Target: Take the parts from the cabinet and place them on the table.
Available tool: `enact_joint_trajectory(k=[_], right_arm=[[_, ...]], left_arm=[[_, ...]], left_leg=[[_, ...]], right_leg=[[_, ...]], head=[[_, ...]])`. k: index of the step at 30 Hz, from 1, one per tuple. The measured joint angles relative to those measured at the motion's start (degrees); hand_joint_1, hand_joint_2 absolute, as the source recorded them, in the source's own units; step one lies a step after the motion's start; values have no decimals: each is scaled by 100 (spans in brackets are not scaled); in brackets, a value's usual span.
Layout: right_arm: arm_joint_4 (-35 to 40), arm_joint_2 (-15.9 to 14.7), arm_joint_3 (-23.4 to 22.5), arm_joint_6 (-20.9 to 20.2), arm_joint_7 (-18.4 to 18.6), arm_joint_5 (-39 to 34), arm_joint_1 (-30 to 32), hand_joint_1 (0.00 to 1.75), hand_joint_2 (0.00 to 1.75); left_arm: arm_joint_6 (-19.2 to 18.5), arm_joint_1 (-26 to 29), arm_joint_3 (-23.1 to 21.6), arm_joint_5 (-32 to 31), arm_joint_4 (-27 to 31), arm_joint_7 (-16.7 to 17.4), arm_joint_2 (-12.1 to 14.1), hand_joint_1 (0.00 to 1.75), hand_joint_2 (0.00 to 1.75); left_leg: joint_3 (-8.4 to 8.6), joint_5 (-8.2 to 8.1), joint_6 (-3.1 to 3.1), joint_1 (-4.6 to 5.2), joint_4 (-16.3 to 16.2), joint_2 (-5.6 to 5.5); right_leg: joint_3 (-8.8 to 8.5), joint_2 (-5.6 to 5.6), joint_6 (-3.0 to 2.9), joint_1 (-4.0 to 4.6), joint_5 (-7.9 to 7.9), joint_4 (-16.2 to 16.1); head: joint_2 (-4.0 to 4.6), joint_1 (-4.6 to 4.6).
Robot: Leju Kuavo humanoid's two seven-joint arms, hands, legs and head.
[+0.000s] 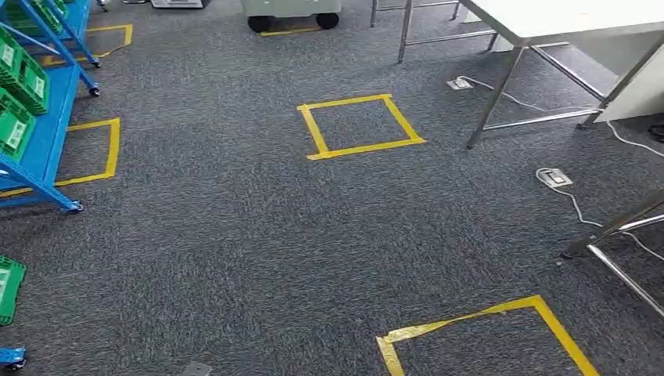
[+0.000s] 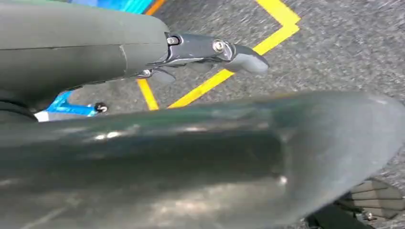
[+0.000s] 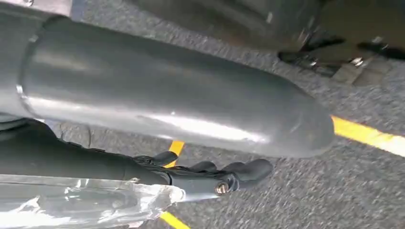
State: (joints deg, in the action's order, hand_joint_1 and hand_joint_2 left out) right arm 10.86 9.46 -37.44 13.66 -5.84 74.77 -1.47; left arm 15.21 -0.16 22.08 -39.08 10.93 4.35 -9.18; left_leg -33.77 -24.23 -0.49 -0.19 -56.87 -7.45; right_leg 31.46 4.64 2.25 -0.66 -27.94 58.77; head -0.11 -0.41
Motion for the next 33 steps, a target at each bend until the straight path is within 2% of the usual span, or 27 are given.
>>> enact_joint_trajectory(k=[1, 2, 3, 4, 6, 7, 8, 9, 10, 11, 12, 13, 14, 17, 18, 19, 20, 21, 22, 23, 24, 26, 27, 28, 31, 32, 33], right_arm=[[0, 0, -2, 4, 2, 0, -9, 0, 0], [0, 2, -4, 4, 2, 0, -18, 0, 0], [0, 2, -7, 4, 7, 0, -19, 0, 0], [0, 2, -7, 4, 11, 0, -13, 0, 0], [0, 0, -7, 4, 44, 7, 21, 0, 0], [0, -11, -9, 11, 55, 13, 34, 0, 0], [0, -15, -9, 15, 55, 22, 33, 0, 0], [0, -15, -9, 17, 55, 33, 27, 0, 0], [0, -15, -9, 17, 55, 35, 17, 0, 0], [0, -15, -9, 20, 52, 42, 12, 0, 0], [0, -15, -9, 22, 52, 55, 10, 0, 0], [0, -15, -9, 26, 50, 63, 16, 0, 0], [0, -15, -9, 28, 52, 70, 24, 0, 0], [0, -15, -9, 31, 52, 85, -7, 0, 0], [0, -15, -7, 33, 50, 85, -19, 0, 0], [0, -15, -7, 33, 50, 85, -19, 0, 0], [0, -15, -7, 33, 50, 85, -12, 0, 0], [0, -15, -7, 31, 50, 85, -4, 0, 0], [-2, -15, -7, 29, 52, 85, 13, 0, 0], [-2, -15, -7, 31, 52, 85, 27, 0, 0], [-2, -15, -9, 31, 55, 85, 32, 0, 0], [-2, -15, -9, 29, 55, 85, 25, 0, 0], [-2, -15, -9, 28, 61, 85, 23, 0, 0], [-6, -15, -9, 26, 79, 85, 27, 0, 0], [-7, -17, -9, 28, 87, 83, 10, 0, 0], [-7, -15, -9, 26, 87, 81, 3, 0, 0], [-7, -11, -9, 28, 87, 83, -1, 0, 0]], left_arm=[[-4, 20, 0, -4, 0, 2, -2, 0, 0], [-9, 25, 0, -9, 0, 9, 0, 0, 0], [-9, 34, 0, -13, 0, 9, -11, 0, 0], [-18, 18, 0, -24, 0, 15, -17, 0, 0], [-33, -19, 0, -39, 0, 15, -20, 0, 0], [-50, -16, 0, -46, 0, 15, -33, 0, 0], [-61, -1, 0, -46, 0, 15, -33, 0, 0], [-63, 14, 0, -46, 0, 15, -33, 0, 0], [-63, 21, 0, -46, 0, 15, -33, 0, 0], [-63, 18, -2, -48, 0, 15, -33, 0, 0], [-66, 7, 0, -50, 0, 15, -33, 0, 0], [-70, -23, 0, -52, 0, 17, -33, 0, 0], [-76, -56, 0, -57, 0, 20, -33, 0, 0], [-83, -20, 0, -68, 0, 35, -33, 0, 0], [-83, 10, 0, -68, 0, 37, -37, 0, 0], [-83, 4, 0, -68, 0, 42, -33, 0, 0], [-83, -16, 0, -70, 0, 42, -42, 0, 0], [-83, -27, 0, -70, 0, 42, -48, 0, 0], [-85, -25, 0, -70, 0, 42, -48, 0, 0], [-85, -14, 0, -70, 0, 42, -48, 0, 0], [-85, 1, 0, -70, 0, 42, -46, 0, 0], [-85, 6, 0, -92, 0, 42, -55, 0, 0], [-87, 2, 0, -105, 0, 42, -57, 0, 0], [-94, -8, 0, -105, 0, 42, -52, 0, 0], [-109, 18, 0, -114, 0, 42, -48, 0, 0], [-120, 33, 0, -116, 0, 42, -46, 0, 0], [-122, 43, 0, -118, 0, 42, -39, 0, 0]], left_leg=[[-17, 25, -42, -21, 3, -62], [-38, 4, -58, -30, -16, -103], [-80, -101, -77, 10, -112, 170], [-242, -324, -101, 22, -446, 425], [-659, -717, -133, 19, -1303, 614], [-831, -815, -141, 16, -1661, 656], [-851, -757, -145, 14, -1711, 672], [-753, -594, -141, 14, -1538, 678], [-559, -373, -131, 15, -1182, 698], [-281, -138, -111, 25, -690, 805], [-24, 0, -70, 57, -265, 1139], [75, -69, -73, 114, -31, 1339], [50, -77, -1, 99, -30, 1243], [51, -64, 70, 93, 12, 1029], [71, -45, 107, 53, 24, 958], [68, -39, 145, 42, 24, 906], [57, -35, 172, 38, 24, 834], [51, -36, 185, 38, 23, 752], [51, -35, 186, 38, 22, 665], [56, -34, 186, 38, 21, 582], [64, -33, 184, 37, 19, 488], [85, -27, 165, 29, 16, 314], [88, -28, 145, 22, 12, 243], [60, -26, 102, 52, -16, 184], [-19, 44, -11, -12, 9, 13], [-30, 54, -48, -6, 8, -51], [-50, -5, -65, 11, -44, 197]], right_leg=[[3, -42, -42, 15, 19, -2], [-10, -139, -94, -36, 52, -56], [-22, -204, -108, -13, 60, -63], [-26, -284, -137, -3, 60, -74], [-25, -479, -159, 25, 45, -73], [-26, -581, -172, 35, 37, -73], [-30, -659, -182, 38, 30, -73], [-36, -721, -180, 40, 25, -73], [-49, -785, -176, 40, 18, -73], [-70, -847, -160, 39, 6, -73], [-95, -898, -137, 55, -9, -74], [-96, -960, -95, 108, -50, -42], [-100, -1035, -78, 123, -61, -49], [-183, -1244, -19, 120, -103, -83], [-122, -913, 45, 98, -183, 30], [-2, -653, 64, 78, -352, 305], [223, -539, 77, 69, -588, 781], [461, -498, 89, 68, -792, 1264], [656, -491, 92, 67, -909, 1636], [759, -489, 91, 67, -886, 1778], [715, -487, 81, 66, -706, 1615], [314, -415, 60, 52, -161, 706], [94, -223, 57, 31, 54, 234], [10, 44, 42, 4, -12, 16], [-24, -83, -39, 50, 4, -5], [-31, -148, -86, 19, 34, -43], [-42, -225, -123, 10, 56, -69]], head=[[0, -7], [0, -2], [0, 17], [0, 54], [0, 52], [0, 52], [0, 52], [0, 57], [0, 53], [0, 57], [0, 57], [0, 74], [0, 59], [0, 50], [0, 22], [0, 4], [0, -7], [0, -11], [0, -24], [0, -24], [0, -24], [0, -24], [0, -26], [0, -26], [0, -20], [0, -20], [0, -20]])
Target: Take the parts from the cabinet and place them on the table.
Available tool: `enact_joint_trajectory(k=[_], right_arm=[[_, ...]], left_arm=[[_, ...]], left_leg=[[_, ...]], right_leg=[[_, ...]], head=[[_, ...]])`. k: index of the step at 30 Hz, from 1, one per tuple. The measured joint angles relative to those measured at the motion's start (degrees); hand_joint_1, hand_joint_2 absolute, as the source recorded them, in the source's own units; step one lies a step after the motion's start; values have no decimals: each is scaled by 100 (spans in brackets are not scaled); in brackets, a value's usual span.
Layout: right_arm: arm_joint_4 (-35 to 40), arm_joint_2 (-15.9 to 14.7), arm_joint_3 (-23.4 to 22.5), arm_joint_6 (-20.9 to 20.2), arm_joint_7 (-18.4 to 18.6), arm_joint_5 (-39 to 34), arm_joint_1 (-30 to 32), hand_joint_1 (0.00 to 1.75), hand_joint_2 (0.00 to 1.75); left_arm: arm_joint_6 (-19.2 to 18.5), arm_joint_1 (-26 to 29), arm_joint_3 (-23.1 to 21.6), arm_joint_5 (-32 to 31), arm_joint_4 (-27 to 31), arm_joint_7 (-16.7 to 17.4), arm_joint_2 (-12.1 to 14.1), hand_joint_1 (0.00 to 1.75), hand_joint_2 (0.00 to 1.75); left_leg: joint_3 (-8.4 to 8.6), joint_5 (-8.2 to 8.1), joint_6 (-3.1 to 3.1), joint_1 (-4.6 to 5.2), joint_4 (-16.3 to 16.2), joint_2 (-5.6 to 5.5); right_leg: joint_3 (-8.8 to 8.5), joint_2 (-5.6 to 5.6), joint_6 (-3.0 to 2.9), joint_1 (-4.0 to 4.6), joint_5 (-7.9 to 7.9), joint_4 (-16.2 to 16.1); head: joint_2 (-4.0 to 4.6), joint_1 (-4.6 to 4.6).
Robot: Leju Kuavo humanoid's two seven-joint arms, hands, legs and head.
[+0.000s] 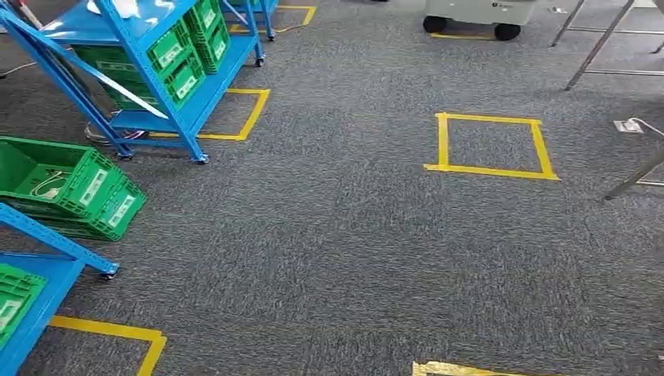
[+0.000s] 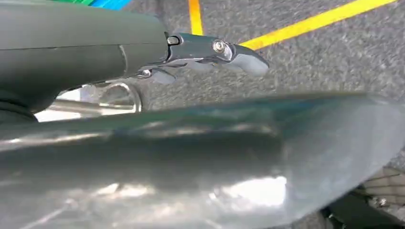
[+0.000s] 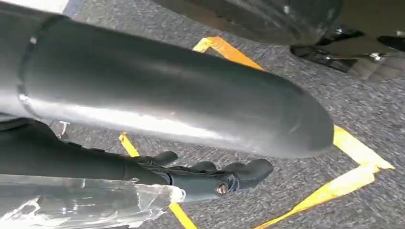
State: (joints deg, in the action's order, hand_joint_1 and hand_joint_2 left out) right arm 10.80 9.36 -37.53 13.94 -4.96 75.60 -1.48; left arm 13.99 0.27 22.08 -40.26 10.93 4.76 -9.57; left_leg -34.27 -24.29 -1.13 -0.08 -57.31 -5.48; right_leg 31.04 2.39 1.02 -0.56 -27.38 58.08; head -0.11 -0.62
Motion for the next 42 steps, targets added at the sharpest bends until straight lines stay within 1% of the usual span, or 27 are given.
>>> enact_joint_trajectory(k=[1, 2, 4, 5, 6, 8, 9, 10, 14, 15, 17, 19, 20, 21, 23, 24, 25, 26, 29, 30, 32, 34, 36, 39, 40, 41, 42], right_arm=[[0, 2, 0, 0, -2, 0, -5, 0, 0], [0, 2, 0, 0, 0, 0, 5, 0, 0], [0, -9, -2, 2, 2, 0, 40, 0, 0], [0, -13, -2, 2, 2, 0, 38, 0, 0], [0, -13, 0, 2, 2, 0, 32, 0, 0], [0, -13, 0, 2, 0, 0, 19, 0, 0], [0, -11, 0, 2, 0, 0, 16, 0, 0], [0, -13, 0, 4, 0, 0, 15, 0, 0], [0, -15, 0, 11, 0, 0, -7, 0, 0], [0, -15, 0, 13, 0, -2, -20, 0, 0], [-2, -15, 0, 22, -4, -11, -26, 0, 0], [-2, -15, 0, 22, -2, -22, -17, 0, 0], [-4, -13, 0, 22, 0, -28, -1, 0, 0], [-7, -13, 0, 22, 0, -31, 12, 0, 0], [-7, -13, 0, 22, 0, -31, 14, 0, 0], [-7, -15, 0, 24, 0, -31, 7, 0, 0], [-7, -15, 0, 24, 0, -31, 6, 0, 0], [-9, -15, 0, 26, 0, -33, 17, 0, 0], [-7, -15, -2, 46, 0, -42, 1, 0, 0], [-7, -9, -2, 46, 0, -42, -9, 0, 0], [-9, 0, -2, 48, -11, -37, -16, 0, 0], [-9, 0, -2, 48, -9, -37, 14, 0, 0], [-7, -9, -4, 48, -4, -37, 25, 0, 0], [-9, -9, -4, 46, -4, -37, 5, 0, 0], [-7, -9, -4, 46, -4, -37, 2, 0, 0], [-9, -9, -4, 46, -6, -37, 7, 0, 0], [-9, -9, -4, 46, -2, -35, 9, 0, 0]], left_arm=[[-11, -8, 0, 0, 0, 0, -9, 0, 0], [-18, -32, 0, -2, 0, 0, -9, 0, 0], [-24, -59, 0, -2, 0, 0, -11, 0, 0], [-28, -51, 0, -2, 0, 0, -13, 0, 0], [-28, -36, 0, -2, 0, 0, -13, 0, 0], [-28, -31, 0, -2, 0, 2, -11, 0, 0], [-28, -38, 0, -2, 0, 2, -11, 0, 0], [-28, -53, 0, -2, 0, 9, -11, 0, 0], [-35, -52, 0, -2, 0, 31, -11, 0, 0], [-42, -41, 0, -2, 0, 42, -13, 0, 0], [-46, -46, 0, -2, 0, 55, -7, 0, 0], [-46, -68, 0, -9, 0, 52, -13, 0, 0], [-46, -63, 0, -13, 0, 52, -9, 0, 0], [-46, -54, 0, -13, 0, 52, -6, 0, 0], [-46, -46, 0, -13, 0, 52, 0, 0, 0], [-46, -49, 0, -20, 0, 52, -2, 0, 0], [-46, -51, 0, -28, 0, 52, -7, 0, 0], [-46, -68, 0, -37, 0, 52, -6, 0, 0], [-48, -31, 0, -39, 0, 52, -7, 0, 0], [-48, -20, 0, -39, 0, 52, -2, 0, 0], [-53, -27, 0, -42, 0, 52, 2, 0, 0], [-52, -76, 0, -42, 0, 52, 2, 0, 0], [-55, -64, 0, -42, 0, 52, 0, 0, 0], [-55, -44, 0, -39, 0, 52, 0, 0, 0], [-55, -53, 0, -39, 0, 52, 0, 0, 0], [-55, -79, 0, -39, 0, 52, 0, 0, 0], [-55, -107, 0, -39, 0, 52, 0, 0, 0]], left_leg=[[-92, -154, -29, 25, -177, 297], [-266, -370, -53, 16, -535, 409], [-697, -758, -80, 1, -1450, 469], [-809, -796, -88, -7, -1688, 474], [-772, -689, -93, -14, -1635, 476], [-383, -244, -80, -13, -915, 541], [-107, -41, -63, -8, -428, 674], [100, -13, -56, 22, -66, 1010], [89, -59, 81, 56, 50, 789], [115, -33, 124, 10, 74, 716], [113, -25, 190, -7, 76, 622], [100, -25, 217, -5, 75, 460], [104, -25, 217, -3, 75, 381], [110, -25, 217, -3, 72, 300], [129, -25, 215, -3, 70, 118], [142, -27, 209, -5, 70, 31], [136, -29, 193, -17, 70, -27], [103, -42, 151, 31, 20, -112], [46, 27, 24, -37, 71, -286], [32, 22, -4, -29, 65, -340], [-134, -266, -64, 12, -299, 237], [-550, -680, -108, 0, -1142, 423], [-789, -769, -134, -18, -1623, 475], [-253, -132, -125, -34, -649, 590], [5, 39, -104, -23, -201, 819], [131, -11, -110, 33, 51, 1075], [112, -23, -9, 22, 59, 986]], right_leg=[[-2, -53, -31, 2, 4, -16], [0, -133, -40, 8, 4, -16], [3, -330, -62, 17, -10, -14], [3, -412, -70, 19, -18, -14], [-3, -479, -67, 19, -23, -14], [-29, -610, -49, 17, -40, -14], [-51, -671, -26, 16, -55, -14], [-66, -715, 6, 49, -75, -13], [-145, -977, 118, 99, -120, -53], [-134, -949, 163, 87, -154, -40], [96, -444, 214, 57, -479, 485], [597, -287, 230, 54, -901, 1501], [774, -268, 228, 55, -966, 1805], [833, -261, 219, 55, -886, 1838], [581, -229, 186, 54, -380, 1163], [344, -113, 160, 47, -91, 621], [169, 219, 141, 22, 67, 200], [83, 303, 108, -17, -7, -12], [63, 155, 50, 44, -1, 38], [48, 78, 3, -11, 30, -26], [14, -68, -43, -1, 47, -62], [14, -261, -69, 9, 30, -62], [10, -438, -84, 10, 14, -59], [-41, -635, -44, 5, -19, -59], [-72, -692, -15, 11, -38, -59], [-77, -745, 32, 71, -79, -30], [-76, -805, 53, 87, -95, -31]], head=[[0, 70], [0, 79], [0, 81], [0, 79], [0, 79], [0, 81], [0, 81], [0, 86], [0, 66], [0, 70], [0, 9], [0, -8], [0, -8], [0, -4], [0, -6], [0, -11], [0, -15], [0, -8], [0, -8], [0, -6], [0, 75], [0, 79], [0, 79], [0, 79], [0, 83], [0, 94], [0, 79]])
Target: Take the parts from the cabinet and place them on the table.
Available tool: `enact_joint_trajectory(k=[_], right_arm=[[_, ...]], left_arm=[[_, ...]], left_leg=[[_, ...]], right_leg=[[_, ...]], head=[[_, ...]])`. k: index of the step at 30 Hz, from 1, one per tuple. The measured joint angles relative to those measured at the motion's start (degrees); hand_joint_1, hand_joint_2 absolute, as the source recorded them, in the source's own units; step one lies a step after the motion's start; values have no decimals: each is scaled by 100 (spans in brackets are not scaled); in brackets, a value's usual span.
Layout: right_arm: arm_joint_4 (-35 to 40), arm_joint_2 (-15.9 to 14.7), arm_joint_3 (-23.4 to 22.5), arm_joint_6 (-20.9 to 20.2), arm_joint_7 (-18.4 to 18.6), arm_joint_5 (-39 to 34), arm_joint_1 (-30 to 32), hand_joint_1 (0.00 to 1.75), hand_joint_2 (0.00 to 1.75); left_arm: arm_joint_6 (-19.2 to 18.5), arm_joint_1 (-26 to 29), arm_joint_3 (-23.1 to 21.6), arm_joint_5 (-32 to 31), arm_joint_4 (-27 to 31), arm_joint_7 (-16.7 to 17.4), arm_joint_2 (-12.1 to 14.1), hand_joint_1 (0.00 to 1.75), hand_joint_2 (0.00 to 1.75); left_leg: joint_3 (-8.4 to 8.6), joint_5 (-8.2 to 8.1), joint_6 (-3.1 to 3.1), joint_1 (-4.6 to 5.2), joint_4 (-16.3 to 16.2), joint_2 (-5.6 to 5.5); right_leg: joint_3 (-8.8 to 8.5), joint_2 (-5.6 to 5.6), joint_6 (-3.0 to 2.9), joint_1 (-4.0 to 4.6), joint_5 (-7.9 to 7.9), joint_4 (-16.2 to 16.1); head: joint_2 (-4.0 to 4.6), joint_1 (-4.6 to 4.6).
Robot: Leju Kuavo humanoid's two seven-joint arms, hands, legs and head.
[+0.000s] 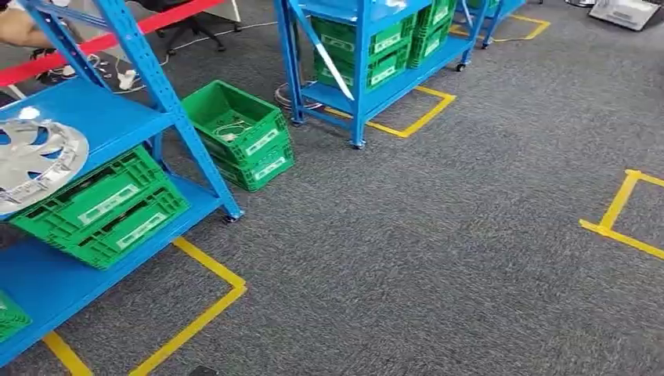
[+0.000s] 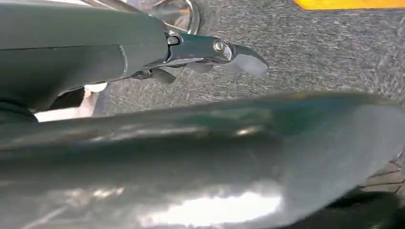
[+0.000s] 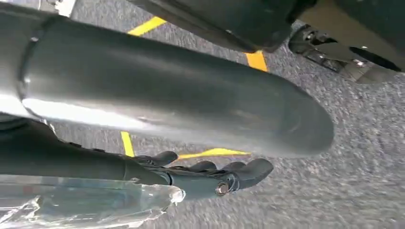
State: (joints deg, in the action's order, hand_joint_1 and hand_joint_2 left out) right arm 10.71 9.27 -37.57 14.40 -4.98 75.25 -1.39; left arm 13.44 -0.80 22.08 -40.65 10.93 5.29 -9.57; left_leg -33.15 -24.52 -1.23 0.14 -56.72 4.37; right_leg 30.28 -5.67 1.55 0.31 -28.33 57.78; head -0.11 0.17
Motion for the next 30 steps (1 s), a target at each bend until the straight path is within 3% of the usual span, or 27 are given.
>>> enact_joint_trajectory(k=[3, 4, 5, 6, 8, 9, 10, 11, 12, 13, 14, 15, 18, 19, 20, 21, 23, 24, 25, 27, 28, 29, 30], right_arm=[[2, 0, 0, 0, 0, 0, -41, 0, 0], [0, 0, 2, 0, 0, 0, -49, 0, 0], [0, 0, 2, 0, -4, 2, -53, 0, 0], [0, 0, 2, -2, -4, 0, -46, 0, 0], [0, 0, 2, -7, 0, 2, -25, 0, 0], [0, 0, 2, -9, 0, 2, -9, 0, 0], [-2, 0, 2, -9, 2, 2, 2, 0, 0], [-2, 0, 2, -9, 2, 2, 1, 0, 0], [-2, 0, 2, -9, 2, 2, -6, 0, 0], [-2, 0, 2, -9, 2, 2, -10, 0, 0], [-4, 0, 2, -11, 4, 2, -12, 0, 0], [-11, 0, 2, -11, 4, 2, -8, 0, 0], [-11, 0, 0, -13, 11, 0, -31, 0, 0], [-11, 7, 0, -17, 11, 2, -34, 0, 0], [-11, 7, 0, -20, 6, 2, -33, 0, 0], [-11, 9, 0, -20, 7, 2, -23, 0, 0], [-13, 7, 0, -20, 9, 2, 7, 0, 0], [-13, 0, 0, -20, 11, 2, 13, 0, 0], [-13, 0, 0, -20, 11, 2, 7, 0, 0], [-13, 0, 0, -20, 11, 2, -16, 0, 0], [-13, 2, 0, -20, 11, 2, -21, 0, 0], [-13, 2, 0, -24, 11, 4, -22, 0, 0], [-13, 2, 0, -31, 11, 9, -13, 0, 0]], left_arm=[[2, 38, 0, 0, 0, 0, 9, 0, 0], [0, 55, 0, -2, 0, 0, 4, 0, 0], [0, 56, 2, -7, 0, 0, 9, 0, 0], [-2, 41, 0, -11, 0, 0, 0, 0, 0], [-2, 28, 0, -13, 0, 0, -9, 0, 0], [-2, 37, 0, -13, 0, 0, -7, 0, 0], [-4, 48, 0, -15, 0, 0, -7, 0, 0], [-4, 54, 0, -20, 0, 0, -9, 0, 0], [-7, 53, 0, -28, 0, 0, -13, 0, 0], [-7, 46, 0, -33, 0, 0, -13, 0, 0], [-7, 43, 0, -50, 0, 0, -9, 0, 0], [-7, 24, 0, -57, 0, 0, -7, 0, 0], [-7, 77, 0, -66, 0, 0, -4, 0, 0], [-4, 83, 0, -66, 0, 2, 7, 0, 0], [-4, 82, 0, -66, 0, 2, 0, 0, 0], [-6, 64, 0, -66, 0, 0, 0, 0, 0], [-4, 33, 0, -68, 0, 2, -2, 0, 0], [-5, 40, 0, -70, 0, 2, -4, 0, 0], [-4, 56, 0, -72, 0, 2, -4, 0, 0], [-4, 66, 0, -72, 0, 2, -6, 0, 0], [-4, 60, 0, -72, 0, 2, -7, 0, 0], [-7, 48, 0, -77, 0, 2, -4, 0, 0], [-7, 14, 0, -83, 0, 2, -2, 0, 0]], left_leg=[[-11, 3, 95, 5, 29, -203], [8, 21, 126, -35, 49, -272], [8, 22, 155, -47, 48, -329], [-4, 27, 190, -49, 48, -388], [-16, 30, 198, -47, 47, -554], [-14, 31, 198, -47, 46, -635], [-8, 32, 196, -47, 42, -723], [0, 34, 191, -49, 40, -814], [10, 34, 180, -57, 37, -904], [17, 33, 154, -68, 34, -981], [1, 34, 111, -46, 18, -1044], [-41, 38, 79, -44, -18, -1114], [-94, 107, -54, -105, 45, -1281], [-102, 75, -65, -101, 10, -1190], [-172, -59, -89, -47, -150, -855], [-347, -276, -112, -48, -497, -677], [-798, -689, -134, -58, -1431, -526], [-928, -745, -134, -61, -1707, -508], [-906, -656, -129, -62, -1687, -505], [-565, -242, -90, -54, -1054, -463], [-280, -18, -50, -34, -546, -351], [-35, 63, 8, 21, -146, 2], [13, 4, 23, 54, 29, 16]], right_leg=[[-91, -207, 77, -2, -31, -43], [-64, -59, 124, -34, -92, 9], [38, 281, 148, -41, -265, 263], [239, 430, 160, -54, -480, 681], [722, 532, 175, -55, -846, 1633], [844, 543, 171, -55, -845, 1813], [834, 544, 165, -56, -700, 1720], [701, 554, 158, -63, -446, 1382], [477, 616, 148, -76, -149, 866], [239, 786, 145, -98, 98, 353], [146, 1103, 144, -135, 45, 136], [116, 1116, 120, -153, 26, 43], [91, 948, -4, -98, 53, 71], [75, 852, -45, -132, 78, 39], [64, 795, -76, -126, 75, 30], [64, 707, -106, -113, 68, 30], [64, 498, -128, -87, 55, 31], [64, 409, -137, -79, 49, 31], [56, 333, -140, -75, 43, 31], [35, 204, -136, -63, 30, 32], [13, 137, -121, -60, 16, 31], [-6, 86, -96, -39, -3, 32], [20, 30, -53, 8, -47, 69]], head=[[0, -11], [0, -22], [0, -59], [0, -76], [0, -105], [0, -105], [0, -100], [0, -109], [0, -107], [0, -111], [0, -116], [0, -107], [0, -111], [0, -111], [0, -54], [0, -15], [0, -20], [0, -17], [0, -20], [0, -15], [0, -17], [0, -13], [0, 7]])
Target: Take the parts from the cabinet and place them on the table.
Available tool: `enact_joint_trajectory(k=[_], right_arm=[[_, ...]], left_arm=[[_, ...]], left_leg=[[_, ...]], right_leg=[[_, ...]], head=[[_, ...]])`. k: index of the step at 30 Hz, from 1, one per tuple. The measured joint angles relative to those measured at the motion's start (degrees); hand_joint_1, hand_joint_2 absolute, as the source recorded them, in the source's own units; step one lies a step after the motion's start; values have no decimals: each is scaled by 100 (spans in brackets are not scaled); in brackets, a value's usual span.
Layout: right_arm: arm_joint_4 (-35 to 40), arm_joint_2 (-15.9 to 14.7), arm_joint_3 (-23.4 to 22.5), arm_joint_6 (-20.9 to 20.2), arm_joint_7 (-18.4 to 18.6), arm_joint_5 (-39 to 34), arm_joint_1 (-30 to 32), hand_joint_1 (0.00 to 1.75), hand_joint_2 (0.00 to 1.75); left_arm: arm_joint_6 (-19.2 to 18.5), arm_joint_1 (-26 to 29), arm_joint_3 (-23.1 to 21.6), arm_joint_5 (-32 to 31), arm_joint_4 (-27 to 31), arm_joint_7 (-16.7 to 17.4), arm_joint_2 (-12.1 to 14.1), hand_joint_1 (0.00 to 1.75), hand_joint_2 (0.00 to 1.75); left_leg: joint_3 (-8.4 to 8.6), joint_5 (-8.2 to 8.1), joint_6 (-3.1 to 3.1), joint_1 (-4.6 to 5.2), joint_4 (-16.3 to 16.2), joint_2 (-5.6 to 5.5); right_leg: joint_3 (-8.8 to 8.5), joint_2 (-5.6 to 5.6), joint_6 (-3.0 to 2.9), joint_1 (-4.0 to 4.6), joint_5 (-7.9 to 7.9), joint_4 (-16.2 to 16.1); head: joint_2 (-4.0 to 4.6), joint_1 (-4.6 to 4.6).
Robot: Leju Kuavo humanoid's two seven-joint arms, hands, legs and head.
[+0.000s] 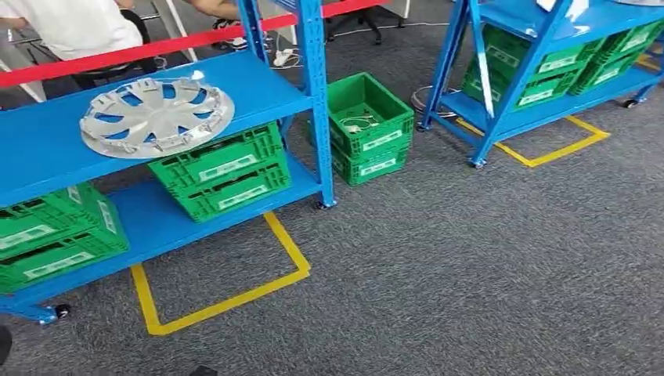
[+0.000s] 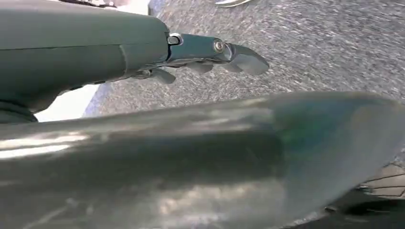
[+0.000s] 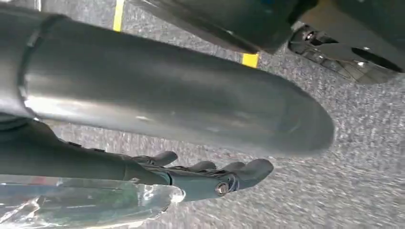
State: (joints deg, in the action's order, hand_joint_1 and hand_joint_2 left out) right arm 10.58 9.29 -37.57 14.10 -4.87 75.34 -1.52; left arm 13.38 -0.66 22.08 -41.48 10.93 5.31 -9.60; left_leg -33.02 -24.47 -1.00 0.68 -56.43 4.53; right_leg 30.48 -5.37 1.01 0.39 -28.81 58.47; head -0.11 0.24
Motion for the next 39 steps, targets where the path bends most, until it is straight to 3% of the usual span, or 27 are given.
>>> enact_joint_trajectory(k=[3, 4, 5, 6, 8, 9, 10, 11, 13, 14, 15, 18, 19, 20, 21, 23, 24, 25, 26, 28, 29, 30, 34, 35, 36, 37, 39], right_arm=[[0, -2, 0, -15, 11, 7, -42, 0, 0], [0, -2, 0, -15, 11, 9, -46, 0, 0], [0, -2, 0, -15, 9, 9, -47, 0, 0], [0, -2, 0, -13, 11, 7, -41, 0, 0], [0, -2, 0, -15, 11, 2, -31, 0, 0], [0, -2, 0, -15, 17, -2, -13, 0, 0], [0, -2, 0, -15, 20, -7, 0, 0, 0], [0, -2, 0, -15, 20, -7, 3, 0, 0], [0, -4, 0, -11, 24, -7, -5, 0, 0], [-2, -4, 0, -11, 26, -7, -5, 0, 0], [-7, 0, 0, -11, 26, -9, -1, 0, 0], [-7, -9, -13, 18, 26, -24, -13, 0, 0], [-7, -5, -13, 22, 28, -24, -20, 0, 0], [-7, -4, -15, 22, 26, -24, -26, 0, 0], [-7, -2, -15, 26, 18, -24, -23, 0, 0], [-7, -4, -22, 28, 18, -24, 16, 0, 0], [-7, -9, -24, 28, 17, -24, 30, 0, 0], [-7, -11, -24, 28, 18, -24, 31, 0, 0], [-7, -11, -24, 28, 18, -24, 25, 0, 0], [-7, -11, -24, 28, 18, -24, 8, 0, 0], [-7, -11, -24, 28, 18, -24, 0, 0, 0], [-7, -11, -24, 28, 17, -24, 7, 0, 0], [-7, -11, -26, 35, 15, -42, -34, 0, 0], [-4, -11, -26, 44, 18, -59, -35, 0, 0], [-4, -11, -31, 55, 15, -74, -35, 0, 0], [-7, -11, -35, 66, 18, -92, -30, 0, 0], [-7, -11, -65, 74, 22, -109, -2, 0, 0]], left_arm=[[-7, 29, 0, -9, 0, 2, 7, 0, 0], [-13, 36, 0, -11, 0, 9, 0, 0, 0], [-20, 46, 2, -13, 0, 15, 0, 0, 0], [-18, 32, 2, -17, 0, 15, 0, 0, 0], [7, 10, 0, -11, 0, 15, -20, 0, 0], [15, 13, 4, 35, 0, 15, -24, 0, 0], [17, 21, 11, 81, 0, 15, -24, 0, 0], [17, 31, 31, 101, 0, 13, -26, 0, 0], [17, 26, 57, 142, 0, 11, -44, 0, 0], [17, 21, 79, 184, 0, -5, -50, 0, 0], [13, 4, 123, 223, 0, -26, -48, 0, 0], [-42, 33, 221, 363, 0, -142, -59, 0, 0], [-57, 43, 277, 385, 0, -166, -57, 0, 0], [-63, 56, 299, 404, 0, -181, -70, 0, 0], [-74, 45, 302, 420, 0, -190, -74, 0, 0], [-79, -2, 317, 428, 0, -195, -74, 0, 0], [-81, -4, 334, 430, 0, -195, -79, 0, 0], [-83, 8, 343, 431, 0, -194, -83, 0, 0], [-83, 22, 356, 431, 0, -195, -85, 0, 0], [-83, 29, 402, 431, 0, -195, -87, 0, 0], [-83, 21, 409, 431, 0, -195, -87, 0, 0], [-83, -2, 417, 431, 0, -197, -87, 0, 0], [-28, 10, 433, 374, 0, -300, -92, 0, 0], [42, 34, 435, 376, 0, -339, -105, 0, 0], [129, 31, 439, 380, 0, -359, -107, 0, 0], [195, 9, 446, 405, 0, -365, -116, 0, 0], [288, -11, 489, 472, 0, -398, -131, 0, 0]], left_leg=[[-39, 0, 51, -2, -22, -182], [0, 39, 102, -59, 35, -273], [8, 46, 116, -76, 39, -316], [-4, 55, 148, -84, 39, -370], [-30, 65, 163, -86, 37, -527], [-31, 66, 162, -86, 36, -611], [-28, 67, 161, -86, 35, -681], [-24, 72, 153, -90, 32, -779], [-15, 81, 121, -114, 23, -942], [-20, 83, 81, -118, 17, -1009], [-62, 74, 36, -86, -45, -1084], [-126, 153, -68, -137, 7, -1249], [-147, 152, -86, -142, -12, -1291], [-171, 84, -99, -107, -87, -966], [-298, -112, -120, -87, -350, -701], [-755, -588, -144, -91, -1295, -535], [-946, -731, -144, -91, -1702, -524], [-1006, -734, -136, -90, -1840, -523], [-935, -618, -120, -89, -1742, -522], [-463, -173, -50, -65, -908, -449], [-152, -5, 20, -14, -396, -199], [-6, -31, 45, 43, -107, 55], [-18, -19, 130, 44, -17, -230], [22, 18, 158, -7, 26, -296], [21, 24, 177, -24, 27, -339], [6, 37, 214, -28, 27, -401], [-14, 47, 232, -29, 25, -561]], right_leg=[[-95, -188, 53, 8, -3, -74], [-103, -215, 97, 2, -39, -65], [-51, 106, 143, -16, -142, 68], [93, 330, 157, -33, -335, 395], [563, 488, 180, -43, -751, 1353], [756, 506, 184, -42, -839, 1700], [825, 512, 182, -42, -787, 1771], [760, 516, 181, -48, -572, 1553], [344, 636, 191, -83, -21, 606], [148, 882, 215, -128, 135, 184], [90, 1108, 202, -162, 50, -10], [83, 944, 52, -103, 71, 69], [84, 859, 5, -135, 101, 46], [76, 797, -19, -127, 112, 40], [78, 731, -56, -116, 112, 37], [90, 527, -85, -86, 100, 38], [97, 429, -93, -76, 95, 38], [99, 349, -99, -69, 91, 38], [98, 276, -101, -58, 90, 38], [81, 133, -99, -40, 83, 38], [62, 73, -90, -37, 76, 38], [64, 15, -53, 13, 45, 58], [-9, -250, 41, 26, 23, 5], [14, -106, 93, 6, -27, 48], [94, 228, 130, 3, -176, 256], [275, 401, 143, -10, -381, 642], [743, 509, 174, -17, -749, 1577]], head=[[0, -48], [0, -33], [0, -81], [0, -96], [0, -120], [0, -122], [0, -120], [0, -125], [0, -123], [0, -125], [0, -136], [0, -123], [0, -122], [0, -114], [0, -49], [0, -42], [0, -39], [0, -39], [0, -39], [0, -42], [0, -39], [0, -39], [0, -33], [0, -42], [0, -66], [0, -79], [0, -96]])
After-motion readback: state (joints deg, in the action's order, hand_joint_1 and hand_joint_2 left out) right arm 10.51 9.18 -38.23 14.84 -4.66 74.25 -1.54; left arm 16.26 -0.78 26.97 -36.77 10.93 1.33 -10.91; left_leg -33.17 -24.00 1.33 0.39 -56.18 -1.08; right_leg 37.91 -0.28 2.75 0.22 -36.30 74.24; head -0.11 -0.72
